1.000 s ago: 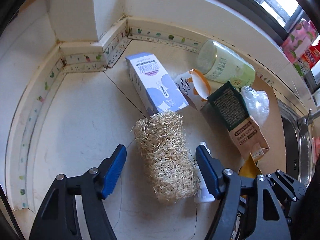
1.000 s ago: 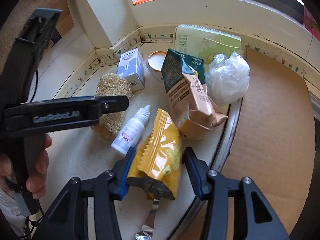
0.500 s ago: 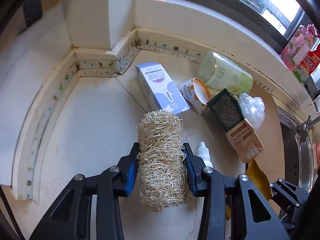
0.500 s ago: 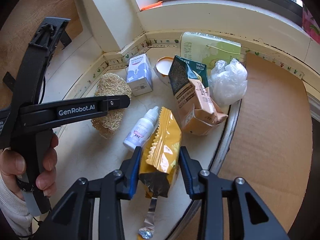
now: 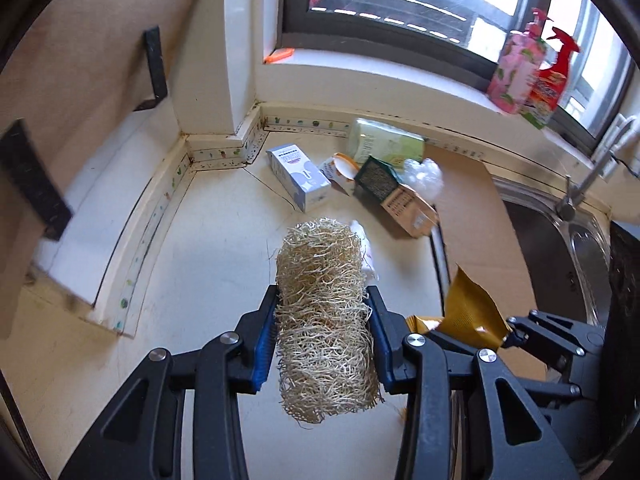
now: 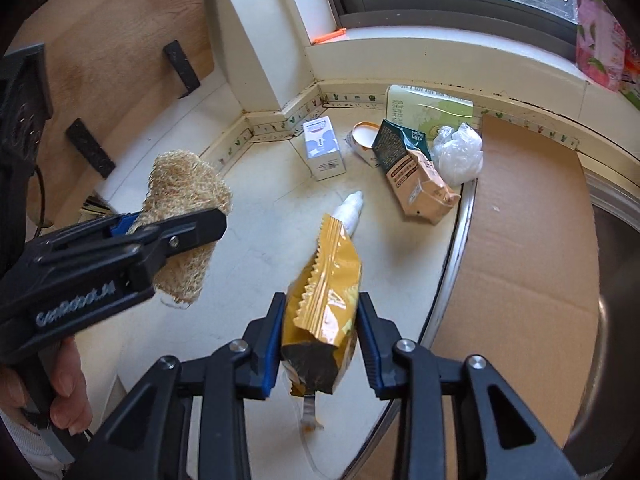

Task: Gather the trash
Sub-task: 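Carry the loofah and yellow snack bag down over the black bin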

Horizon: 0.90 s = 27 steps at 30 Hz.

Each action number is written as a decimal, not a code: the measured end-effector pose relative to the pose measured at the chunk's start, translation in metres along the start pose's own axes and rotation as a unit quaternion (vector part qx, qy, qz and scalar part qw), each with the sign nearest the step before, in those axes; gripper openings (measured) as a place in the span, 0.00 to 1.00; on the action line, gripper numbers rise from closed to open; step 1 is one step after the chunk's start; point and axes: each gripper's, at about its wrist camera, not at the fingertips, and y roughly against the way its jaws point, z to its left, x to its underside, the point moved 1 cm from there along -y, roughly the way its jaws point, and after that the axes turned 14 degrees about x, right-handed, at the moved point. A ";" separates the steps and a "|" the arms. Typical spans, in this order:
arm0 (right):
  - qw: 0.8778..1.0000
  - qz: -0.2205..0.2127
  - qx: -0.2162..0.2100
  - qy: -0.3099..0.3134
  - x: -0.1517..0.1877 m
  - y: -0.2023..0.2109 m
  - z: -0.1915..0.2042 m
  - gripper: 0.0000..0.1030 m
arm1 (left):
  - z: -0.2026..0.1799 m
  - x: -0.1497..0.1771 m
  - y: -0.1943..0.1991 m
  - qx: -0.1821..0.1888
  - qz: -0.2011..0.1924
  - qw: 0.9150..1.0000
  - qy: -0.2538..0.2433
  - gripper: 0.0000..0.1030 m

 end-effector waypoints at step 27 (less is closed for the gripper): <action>0.998 -0.032 0.040 -0.031 0.173 0.160 0.112 0.33 | -0.011 0.191 0.180 0.080 -0.001 0.995 -0.061 0.38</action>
